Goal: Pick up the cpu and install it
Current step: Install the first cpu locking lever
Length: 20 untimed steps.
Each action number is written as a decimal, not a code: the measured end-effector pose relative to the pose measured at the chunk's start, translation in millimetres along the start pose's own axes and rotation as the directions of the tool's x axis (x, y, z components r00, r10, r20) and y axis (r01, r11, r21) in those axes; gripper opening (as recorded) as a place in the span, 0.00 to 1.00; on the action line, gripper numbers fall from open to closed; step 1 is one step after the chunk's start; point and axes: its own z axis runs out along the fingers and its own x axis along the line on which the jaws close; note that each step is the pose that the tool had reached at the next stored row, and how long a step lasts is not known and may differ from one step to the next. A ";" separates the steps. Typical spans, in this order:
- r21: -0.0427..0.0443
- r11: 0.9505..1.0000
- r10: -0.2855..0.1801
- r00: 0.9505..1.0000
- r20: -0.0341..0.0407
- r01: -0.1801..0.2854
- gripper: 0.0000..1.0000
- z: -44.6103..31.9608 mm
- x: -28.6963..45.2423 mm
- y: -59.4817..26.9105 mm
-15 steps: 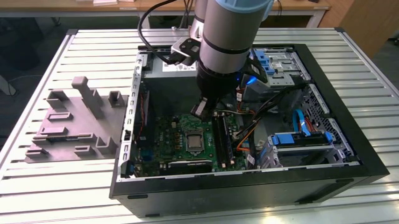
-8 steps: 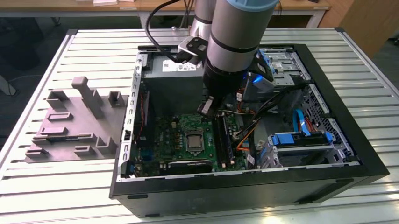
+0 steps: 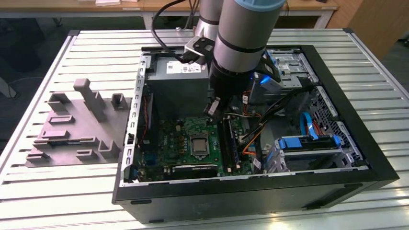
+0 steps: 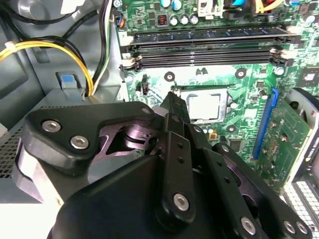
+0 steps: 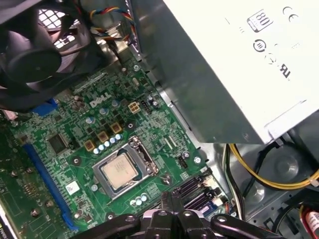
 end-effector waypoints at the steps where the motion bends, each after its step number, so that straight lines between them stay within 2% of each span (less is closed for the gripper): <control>1: 0.000 1.000 0.000 1.000 0.000 0.000 0.11 0.5 -0.9 0.6; 8: 0.000 1.000 -0.001 1.000 0.000 0.001 0.11 5.9 -9.9 6.2; 12: 0.000 1.000 -0.007 1.000 0.000 0.007 0.11 9.8 -10.5 8.2; 15: 0.000 0.999 -0.044 0.999 -0.004 0.044 0.11 10.8 -10.3 8.3; 18: -0.001 0.996 -0.090 0.996 -0.009 0.090 0.11 11.4 -9.3 8.0; 20: -0.001 0.995 -0.098 0.995 -0.009 0.098 0.11 11.4 -7.1 7.4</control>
